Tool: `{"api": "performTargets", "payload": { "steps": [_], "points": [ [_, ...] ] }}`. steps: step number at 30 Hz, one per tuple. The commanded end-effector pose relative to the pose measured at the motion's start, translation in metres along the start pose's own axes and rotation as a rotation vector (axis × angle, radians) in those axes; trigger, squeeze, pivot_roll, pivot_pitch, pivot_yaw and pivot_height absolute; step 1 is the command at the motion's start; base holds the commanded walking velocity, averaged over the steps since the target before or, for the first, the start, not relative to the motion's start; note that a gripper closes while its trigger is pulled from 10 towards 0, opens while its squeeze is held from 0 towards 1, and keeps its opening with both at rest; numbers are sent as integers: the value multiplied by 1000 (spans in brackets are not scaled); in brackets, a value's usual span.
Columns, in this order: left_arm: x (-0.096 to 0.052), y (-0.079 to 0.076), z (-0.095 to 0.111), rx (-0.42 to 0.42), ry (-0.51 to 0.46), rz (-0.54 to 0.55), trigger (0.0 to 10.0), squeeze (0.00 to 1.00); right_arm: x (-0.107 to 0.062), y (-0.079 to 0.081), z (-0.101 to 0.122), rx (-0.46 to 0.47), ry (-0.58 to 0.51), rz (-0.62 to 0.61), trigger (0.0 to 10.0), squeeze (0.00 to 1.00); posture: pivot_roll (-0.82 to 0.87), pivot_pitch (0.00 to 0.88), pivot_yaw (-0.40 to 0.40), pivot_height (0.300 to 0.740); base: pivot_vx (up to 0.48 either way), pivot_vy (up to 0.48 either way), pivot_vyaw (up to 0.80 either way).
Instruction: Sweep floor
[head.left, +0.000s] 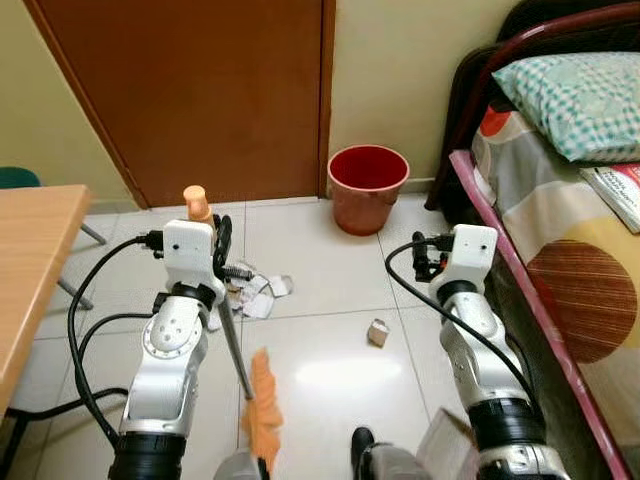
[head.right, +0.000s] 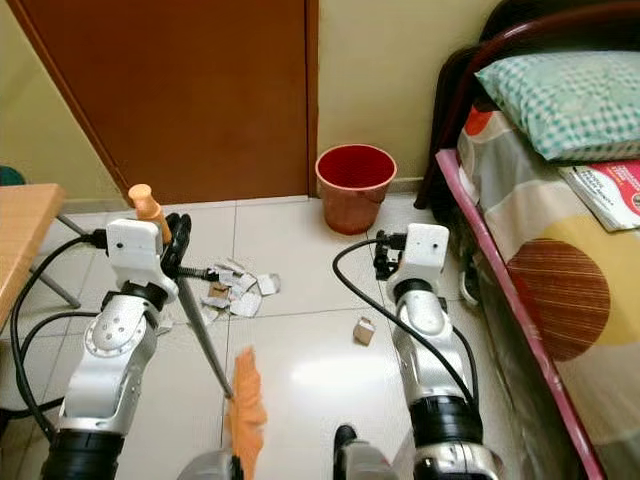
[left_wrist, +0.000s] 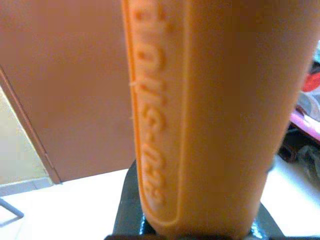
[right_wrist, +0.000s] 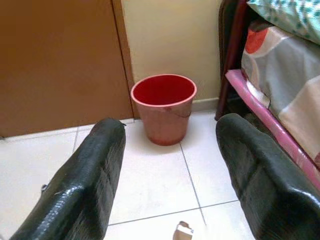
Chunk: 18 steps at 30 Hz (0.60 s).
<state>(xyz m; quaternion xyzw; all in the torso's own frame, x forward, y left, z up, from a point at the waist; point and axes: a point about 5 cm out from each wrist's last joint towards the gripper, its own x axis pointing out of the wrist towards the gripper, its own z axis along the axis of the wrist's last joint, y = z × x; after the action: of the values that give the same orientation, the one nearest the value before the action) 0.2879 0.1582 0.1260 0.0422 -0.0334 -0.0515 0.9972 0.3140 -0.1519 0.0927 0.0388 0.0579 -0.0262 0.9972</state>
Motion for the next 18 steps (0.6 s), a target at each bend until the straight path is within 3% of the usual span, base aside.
{"api": "performTargets", "payload": {
  "steps": [1,11,18],
  "points": [
    [0,1,-2,-3,14,6,10000,0,-3,-4,-3,-1,6,-10,10000,0,16,38,27,740,-262,0,0],
    [-3,-2,-5,-26,14,35,10000,0,-8,-3,-13,-18,36,17,10000,0,11,9,-9,740,-259,0,0],
    [-4,1,-10,-48,22,58,10000,0,-8,-4,-13,-29,34,29,10000,0,-6,0,-23,740,0,0,0]
  ]
}}
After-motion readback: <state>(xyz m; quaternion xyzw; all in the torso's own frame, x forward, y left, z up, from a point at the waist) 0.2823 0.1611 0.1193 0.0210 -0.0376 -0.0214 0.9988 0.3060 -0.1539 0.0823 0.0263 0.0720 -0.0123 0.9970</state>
